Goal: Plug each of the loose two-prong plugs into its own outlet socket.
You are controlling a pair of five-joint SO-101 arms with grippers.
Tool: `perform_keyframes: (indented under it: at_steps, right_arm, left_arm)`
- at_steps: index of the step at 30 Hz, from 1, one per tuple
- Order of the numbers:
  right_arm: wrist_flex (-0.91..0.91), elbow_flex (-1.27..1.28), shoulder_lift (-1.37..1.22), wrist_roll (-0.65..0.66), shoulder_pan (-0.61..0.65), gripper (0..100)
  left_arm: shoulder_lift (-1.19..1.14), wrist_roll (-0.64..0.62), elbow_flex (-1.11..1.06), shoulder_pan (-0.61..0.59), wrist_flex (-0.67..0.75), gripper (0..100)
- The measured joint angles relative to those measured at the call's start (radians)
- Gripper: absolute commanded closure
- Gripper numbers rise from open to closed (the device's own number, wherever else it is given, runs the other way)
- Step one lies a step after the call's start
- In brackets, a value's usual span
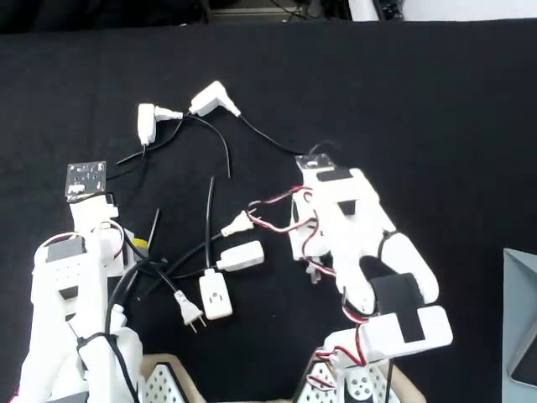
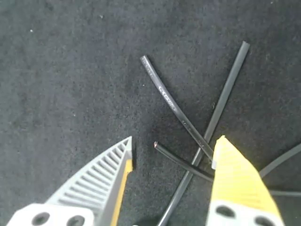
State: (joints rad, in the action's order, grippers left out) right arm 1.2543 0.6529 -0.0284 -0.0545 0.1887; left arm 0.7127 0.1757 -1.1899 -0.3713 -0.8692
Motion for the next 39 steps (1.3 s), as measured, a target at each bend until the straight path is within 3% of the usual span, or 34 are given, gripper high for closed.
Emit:
perform_keyframes:
  at_steps: [7, 18, 23, 39]
  right_arm:
    - [0.095, -0.077, 0.000, 0.025, 0.008, 98.7]
    - [-0.057, 0.075, 0.080, 0.345, 0.008, 98.1]
    - [-0.035, 0.080, 0.083, 0.362, 0.008, 89.8]
    - [0.011, 0.080, 0.083, 0.307, 0.008, 89.9]
  left_arm:
    - [0.000, 0.000, 0.000, 0.000, 0.000, 73]
    - [0.000, 0.000, 0.000, 0.000, 0.000, 73]
    - [0.000, 0.000, 0.000, 0.000, 0.000, 73]
    - [0.000, 0.000, 0.000, 0.000, 0.000, 73]
